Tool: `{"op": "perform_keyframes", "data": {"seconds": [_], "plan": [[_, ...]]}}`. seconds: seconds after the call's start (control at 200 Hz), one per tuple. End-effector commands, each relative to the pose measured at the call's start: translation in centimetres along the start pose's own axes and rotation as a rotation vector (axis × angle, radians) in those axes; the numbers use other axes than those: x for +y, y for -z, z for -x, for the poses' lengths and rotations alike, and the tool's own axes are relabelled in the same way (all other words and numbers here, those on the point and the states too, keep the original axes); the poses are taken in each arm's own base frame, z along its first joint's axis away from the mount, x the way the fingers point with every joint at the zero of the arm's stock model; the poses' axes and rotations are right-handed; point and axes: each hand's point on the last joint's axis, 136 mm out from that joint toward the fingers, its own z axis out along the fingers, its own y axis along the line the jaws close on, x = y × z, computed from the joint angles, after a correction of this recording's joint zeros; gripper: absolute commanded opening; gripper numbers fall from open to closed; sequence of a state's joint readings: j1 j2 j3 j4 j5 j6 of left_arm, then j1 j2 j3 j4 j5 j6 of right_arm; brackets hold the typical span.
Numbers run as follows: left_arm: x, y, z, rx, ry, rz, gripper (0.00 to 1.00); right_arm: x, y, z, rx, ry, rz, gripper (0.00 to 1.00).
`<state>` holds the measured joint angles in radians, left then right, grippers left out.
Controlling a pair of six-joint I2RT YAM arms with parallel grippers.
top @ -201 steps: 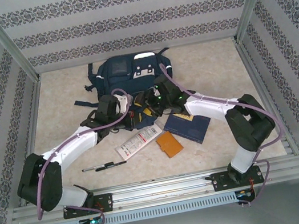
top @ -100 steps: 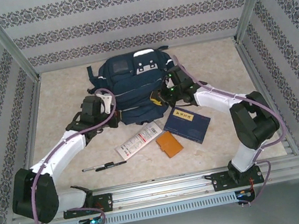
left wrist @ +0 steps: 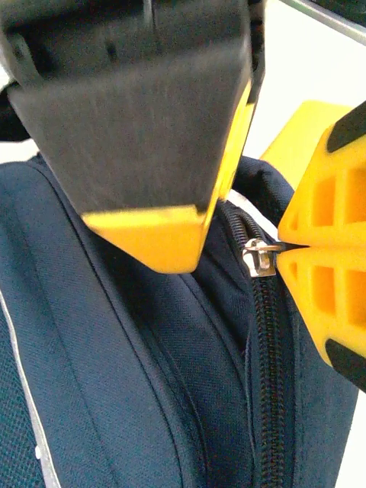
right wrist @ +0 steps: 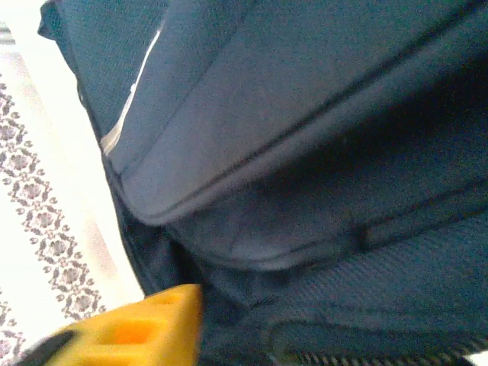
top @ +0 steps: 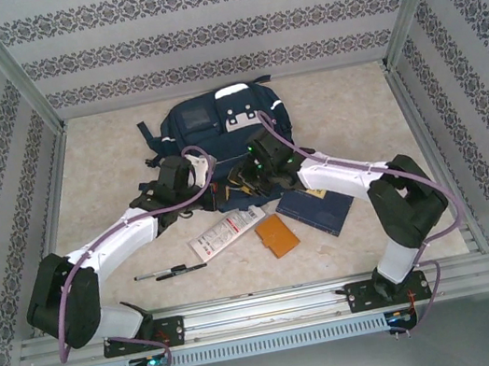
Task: Pack the student bag
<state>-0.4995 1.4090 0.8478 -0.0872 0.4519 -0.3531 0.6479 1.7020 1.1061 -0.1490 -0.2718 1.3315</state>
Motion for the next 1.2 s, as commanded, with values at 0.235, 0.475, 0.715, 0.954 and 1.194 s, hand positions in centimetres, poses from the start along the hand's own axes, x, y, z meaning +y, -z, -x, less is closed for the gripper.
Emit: {"op": "perform_keyframes", "data": {"seconds": [0.235, 0.475, 0.715, 0.954, 1.194], "plan": [[9.2, 6.2, 1.1, -0.046, -0.102, 0.364, 0.00, 1.4, 5.0, 4.2, -0.018, 0.143, 0.103, 0.00], [18.6, 6.3, 0.7, 0.059, -0.027, 0.523, 0.00, 5.0, 8.0, 4.0, 0.091, 0.238, 0.265, 0.00], [10.9, 3.4, 5.7, 0.023, -0.003, -0.007, 0.18, 6.8, 7.2, 3.4, 0.085, 0.202, 0.299, 0.00], [4.5, 5.7, 1.8, -0.032, -0.037, -0.246, 0.58, 8.1, 6.5, 3.6, 0.103, 0.181, 0.322, 0.00], [4.6, 3.8, -0.4, 0.013, -0.087, -0.233, 0.55, 9.5, 6.5, 2.7, 0.150, 0.187, 0.347, 0.00]]}}
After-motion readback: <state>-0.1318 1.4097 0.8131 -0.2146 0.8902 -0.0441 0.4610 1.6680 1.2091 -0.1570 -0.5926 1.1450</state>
